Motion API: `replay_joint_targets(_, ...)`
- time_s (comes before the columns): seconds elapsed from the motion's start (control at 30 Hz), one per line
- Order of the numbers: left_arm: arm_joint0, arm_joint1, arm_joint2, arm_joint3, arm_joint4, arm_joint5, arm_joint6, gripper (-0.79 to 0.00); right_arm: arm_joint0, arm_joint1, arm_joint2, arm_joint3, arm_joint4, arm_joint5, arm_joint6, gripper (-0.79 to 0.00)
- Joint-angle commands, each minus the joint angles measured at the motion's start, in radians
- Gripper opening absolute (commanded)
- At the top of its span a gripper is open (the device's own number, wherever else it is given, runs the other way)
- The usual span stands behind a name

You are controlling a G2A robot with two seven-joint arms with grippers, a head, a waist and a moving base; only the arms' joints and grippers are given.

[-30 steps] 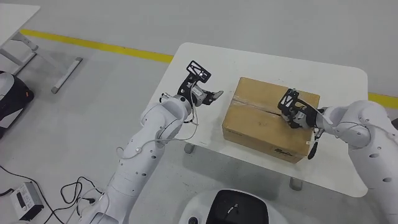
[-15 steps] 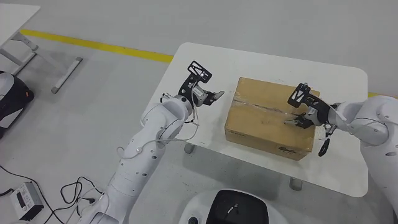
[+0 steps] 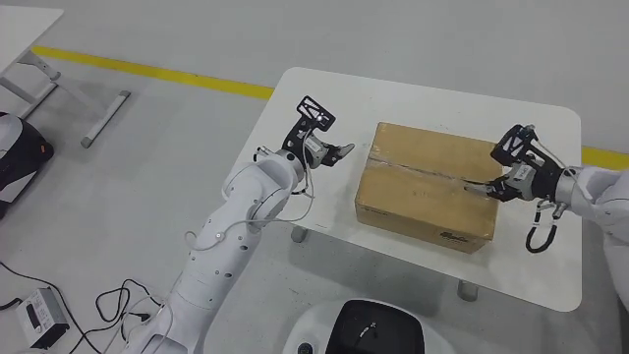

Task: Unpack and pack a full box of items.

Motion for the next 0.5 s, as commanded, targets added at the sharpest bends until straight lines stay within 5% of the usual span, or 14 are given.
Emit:
replay_joint_targets(0.0, 0.000, 0.000, 0.000, 0.000, 0.000, -0.001, 0.001, 0.000, -0.010, 0.005, -0.005, 0.003, 0.010, -0.051, 0.008, -0.123)
replay_joint_targets(0.13, 0.001, 0.001, -0.001, 0.002, -0.001, -0.001, 0.003, 0.000, -0.011, 0.005, -0.058, 0.026, 0.017, -0.069, -0.008, -0.212)
replay_joint_targets(0.23, 0.001, 0.002, 0.000, 0.003, 0.000, -0.003, 0.003, 0.000, 0.007, -0.003, -0.098, 0.061, 0.027, -0.059, -0.026, -0.425)
replay_joint_targets(0.4, -0.002, 0.002, 0.001, 0.006, 0.001, 0.001, 0.003, 0.000, 0.049, -0.019, -0.153, 0.120, 0.026, -0.027, -0.061, -0.529)
replay_joint_targets(0.47, -0.004, 0.003, 0.002, 0.007, 0.003, 0.002, 0.002, 0.000, 0.064, -0.024, -0.165, 0.145, 0.027, -0.010, -0.077, -0.680)
